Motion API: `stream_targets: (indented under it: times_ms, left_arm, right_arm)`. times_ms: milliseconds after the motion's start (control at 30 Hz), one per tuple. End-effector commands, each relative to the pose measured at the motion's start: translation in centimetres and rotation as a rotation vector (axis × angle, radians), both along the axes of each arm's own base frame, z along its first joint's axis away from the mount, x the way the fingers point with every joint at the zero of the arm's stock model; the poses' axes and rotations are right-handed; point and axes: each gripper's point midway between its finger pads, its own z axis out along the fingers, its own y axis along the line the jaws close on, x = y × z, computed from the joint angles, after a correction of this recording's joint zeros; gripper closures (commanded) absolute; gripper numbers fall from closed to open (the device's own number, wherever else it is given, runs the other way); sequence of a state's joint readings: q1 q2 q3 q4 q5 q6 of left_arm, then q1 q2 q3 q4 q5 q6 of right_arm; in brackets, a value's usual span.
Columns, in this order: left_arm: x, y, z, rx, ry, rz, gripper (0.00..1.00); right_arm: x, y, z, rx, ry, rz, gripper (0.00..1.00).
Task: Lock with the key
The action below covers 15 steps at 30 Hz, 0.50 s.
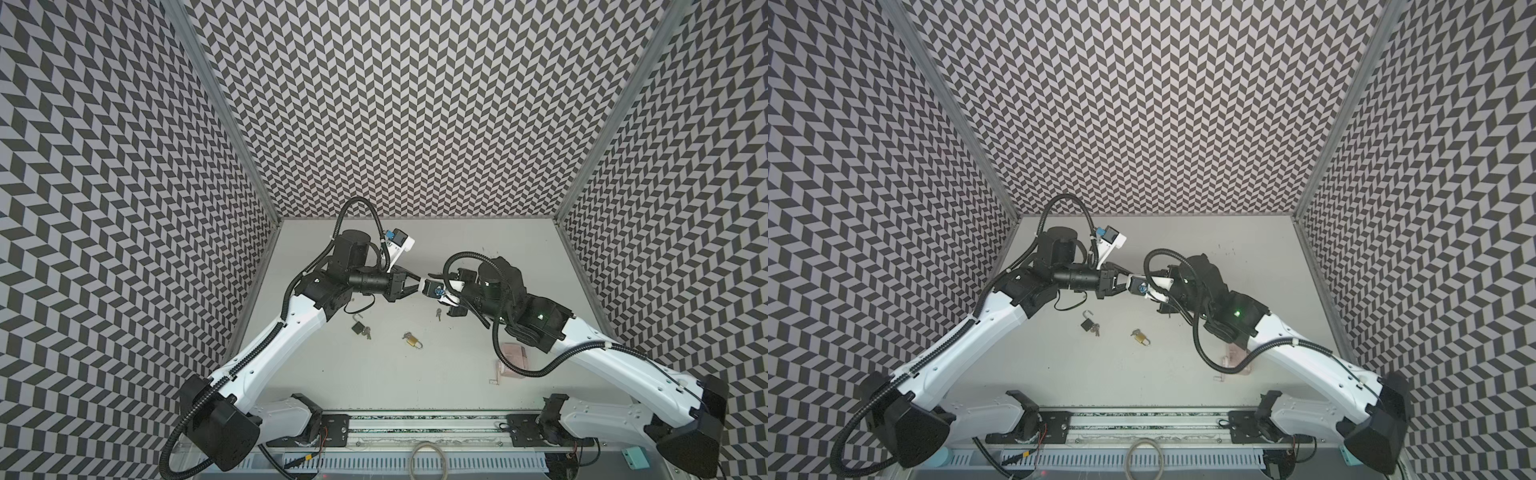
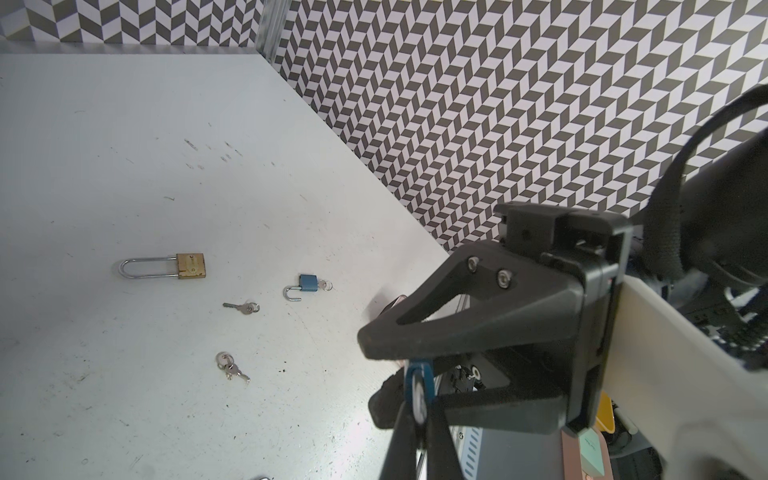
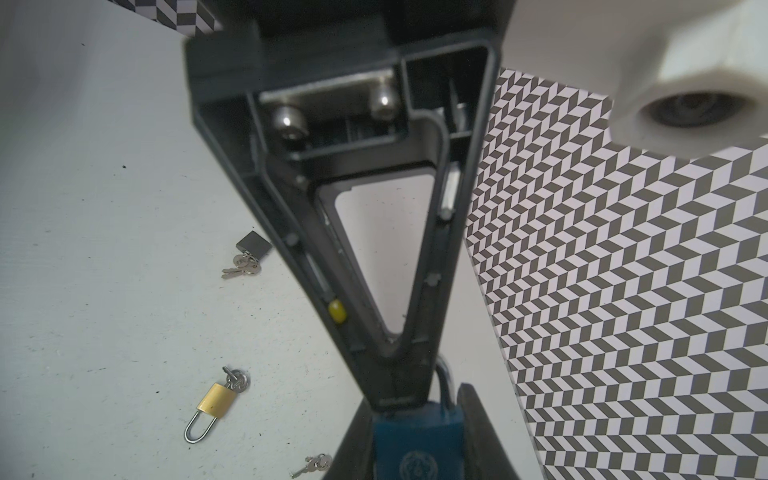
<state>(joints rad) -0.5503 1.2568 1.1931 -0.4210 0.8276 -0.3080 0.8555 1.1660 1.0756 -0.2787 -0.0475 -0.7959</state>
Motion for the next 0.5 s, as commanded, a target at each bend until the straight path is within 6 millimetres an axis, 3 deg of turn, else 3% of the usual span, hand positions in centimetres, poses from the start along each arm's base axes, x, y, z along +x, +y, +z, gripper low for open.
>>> stream_targets:
  times_ms: [0,67,133,267,467]
  left_arm:
    - [0.8,0.0,1.3,-0.020,-0.062,0.027,0.92]
    - [2.0,1.0,1.3,-0.008,-0.074,0.102,0.71]
    - [3.2,2.2,1.2,-0.003,-0.077,0.174,0.56]
    - [5.2,4.7,0.5,0.029,-0.082,0.323,0.31]
    - [7.7,10.5,-0.4,0.126,-0.131,0.648,0.25]
  right_arm:
    - [-0.2,0.2,2.4,0.137,-0.003,-0.025,0.94]
    - [0.4,-0.2,2.4,0.203,0.041,-0.089,1.00]
    - [1.3,-0.5,1.7,0.248,0.101,-0.160,1.00]
    - [4.0,-1.4,-2.3,0.308,0.315,-0.310,1.00]
    - [7.8,-2.9,-10.0,0.268,0.565,-0.522,1.00]
